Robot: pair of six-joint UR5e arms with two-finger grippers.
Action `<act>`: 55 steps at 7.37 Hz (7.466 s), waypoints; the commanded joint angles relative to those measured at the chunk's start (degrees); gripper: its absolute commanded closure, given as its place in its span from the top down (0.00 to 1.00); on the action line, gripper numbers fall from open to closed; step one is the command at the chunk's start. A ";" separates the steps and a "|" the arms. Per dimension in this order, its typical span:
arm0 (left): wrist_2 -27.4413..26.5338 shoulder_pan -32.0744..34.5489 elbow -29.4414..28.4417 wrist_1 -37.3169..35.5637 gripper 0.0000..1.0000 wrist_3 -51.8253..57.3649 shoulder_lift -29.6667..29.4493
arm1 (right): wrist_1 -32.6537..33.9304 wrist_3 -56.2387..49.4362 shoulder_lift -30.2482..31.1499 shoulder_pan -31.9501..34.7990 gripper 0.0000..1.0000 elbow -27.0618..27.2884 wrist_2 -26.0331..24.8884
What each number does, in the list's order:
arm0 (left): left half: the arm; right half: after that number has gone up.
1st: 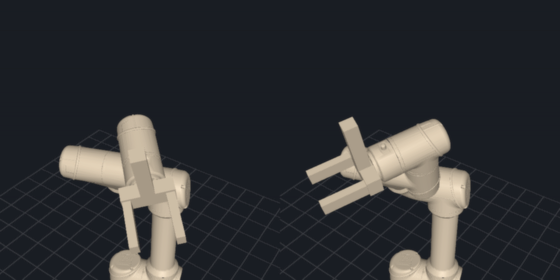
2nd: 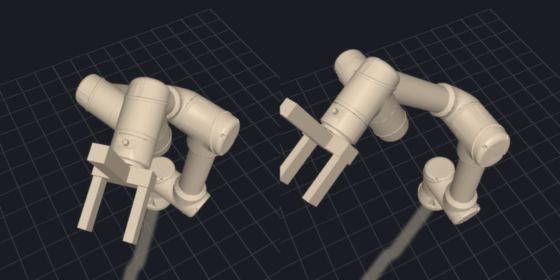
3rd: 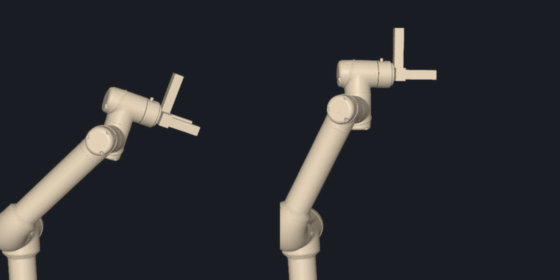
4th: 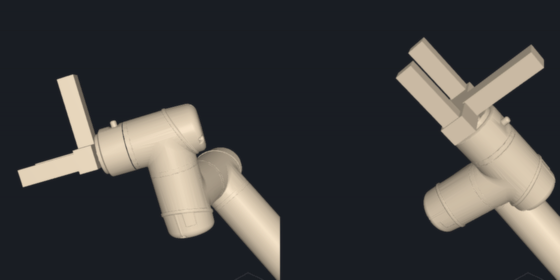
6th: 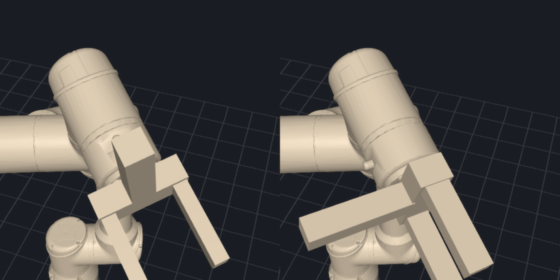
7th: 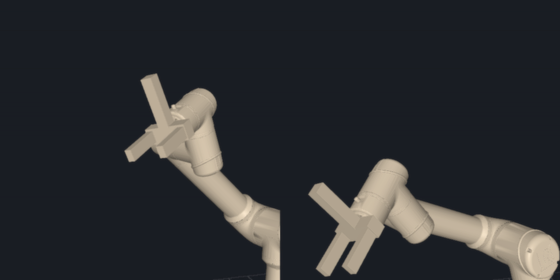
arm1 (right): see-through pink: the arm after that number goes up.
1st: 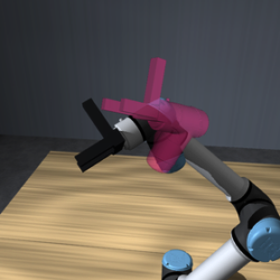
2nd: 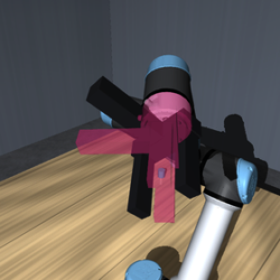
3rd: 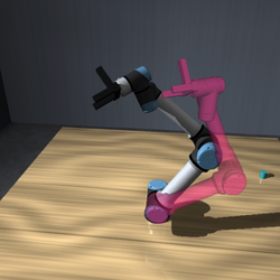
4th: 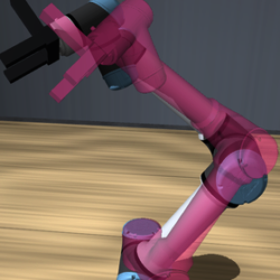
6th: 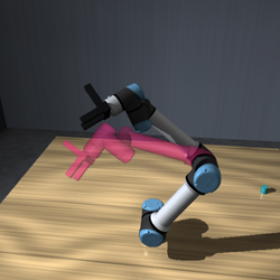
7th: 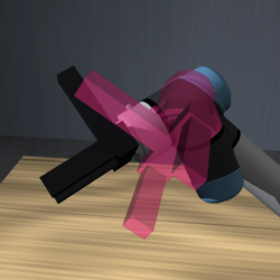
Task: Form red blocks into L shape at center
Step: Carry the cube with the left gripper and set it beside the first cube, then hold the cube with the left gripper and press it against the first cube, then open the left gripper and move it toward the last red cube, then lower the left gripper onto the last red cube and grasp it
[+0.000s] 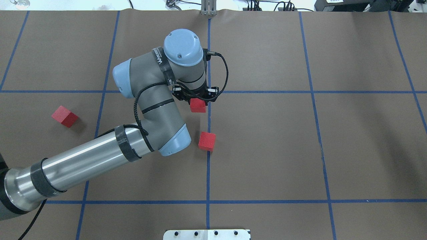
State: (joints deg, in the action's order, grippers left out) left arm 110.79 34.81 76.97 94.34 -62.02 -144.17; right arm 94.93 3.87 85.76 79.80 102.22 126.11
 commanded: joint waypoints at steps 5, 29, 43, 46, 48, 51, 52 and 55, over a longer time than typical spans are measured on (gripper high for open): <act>-4.62 -5.54 -3.40 1.91 0.00 -3.55 -1.47 | 0.00 0.00 -0.42 0.00 1.00 -0.18 -0.07; -4.18 -8.53 0.64 -1.96 0.07 -3.99 1.43 | 0.00 0.00 -0.69 -0.09 1.00 -1.06 -0.07; -0.40 -1.54 33.19 -11.90 0.99 13.95 24.11 | 0.00 0.00 -0.60 -0.09 1.00 -1.14 0.02; 2.49 9.80 34.92 -4.90 1.00 36.81 41.02 | 0.00 0.00 -0.51 -0.09 1.00 -1.23 0.02; 5.65 15.43 30.81 2.22 1.00 47.89 46.68 | 0.00 0.00 -0.60 -0.09 1.00 -1.23 0.02; 7.42 16.69 20.98 11.45 1.00 51.47 46.35 | 0.00 0.09 -0.68 -0.09 1.00 -1.32 0.02; 7.42 16.43 19.55 12.96 1.00 49.38 46.08 | 0.00 0.09 -0.69 -0.09 1.00 -1.32 0.02; 7.51 16.17 18.48 13.15 1.00 47.08 45.99 | 0.00 0.09 -0.77 -0.09 1.00 -1.32 0.02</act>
State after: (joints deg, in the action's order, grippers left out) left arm 118.27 51.08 95.90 107.35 -14.05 -98.09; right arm 94.92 3.96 85.01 79.72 100.90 126.12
